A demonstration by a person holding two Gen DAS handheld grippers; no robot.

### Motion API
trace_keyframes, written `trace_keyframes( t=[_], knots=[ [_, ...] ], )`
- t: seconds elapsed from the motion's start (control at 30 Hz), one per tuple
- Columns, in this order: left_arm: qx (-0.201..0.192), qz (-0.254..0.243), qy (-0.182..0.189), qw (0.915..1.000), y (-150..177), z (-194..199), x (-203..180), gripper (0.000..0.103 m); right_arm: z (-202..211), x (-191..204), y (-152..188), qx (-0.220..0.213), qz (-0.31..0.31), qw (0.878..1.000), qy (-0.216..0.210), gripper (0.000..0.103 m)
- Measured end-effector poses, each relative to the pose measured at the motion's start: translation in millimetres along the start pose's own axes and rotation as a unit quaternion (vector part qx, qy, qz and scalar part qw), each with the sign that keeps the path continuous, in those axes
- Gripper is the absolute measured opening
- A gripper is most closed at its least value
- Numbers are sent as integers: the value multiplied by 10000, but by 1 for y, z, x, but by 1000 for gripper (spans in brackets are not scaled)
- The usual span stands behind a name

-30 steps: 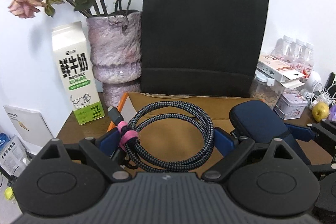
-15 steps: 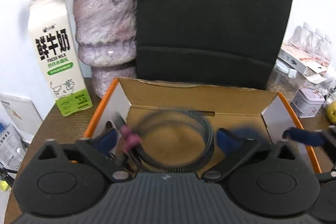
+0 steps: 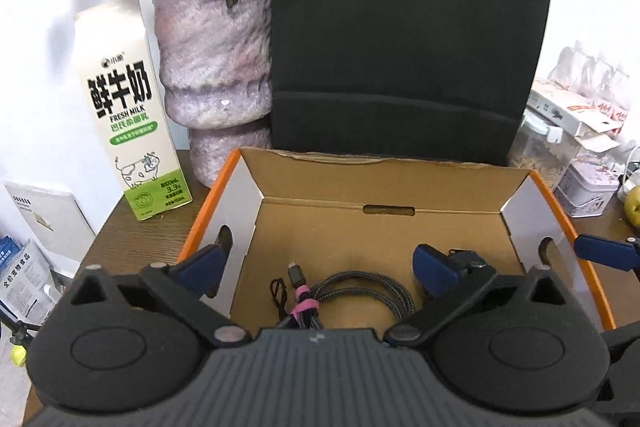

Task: Organize objects
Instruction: 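Lower the cable and pouch into the box and open both grippers, then withdraw both grippers from the box back over the table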

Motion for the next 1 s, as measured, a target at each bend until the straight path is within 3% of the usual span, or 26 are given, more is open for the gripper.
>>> trace_keyframes(
  t=[0.47,1.0],
  knots=[
    [-106,44,-65,9999,12,58,2,103,58,14,2,-165,20,9999,-33,103],
    [-347,-16,-69,9994,67,151,4,103,151,33,42,-475,45,9987,-153,103]
  ],
)
Point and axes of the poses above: each gripper's, at about its wrist camera, not at the fingertips, and z roughly against the way its jaws point, x to its left, y to its underside, the point moved 5 cm from there along -z, roughly the way its jaws point, and after that the axes turned 9 degrees about -z, right-handed, at the moved point
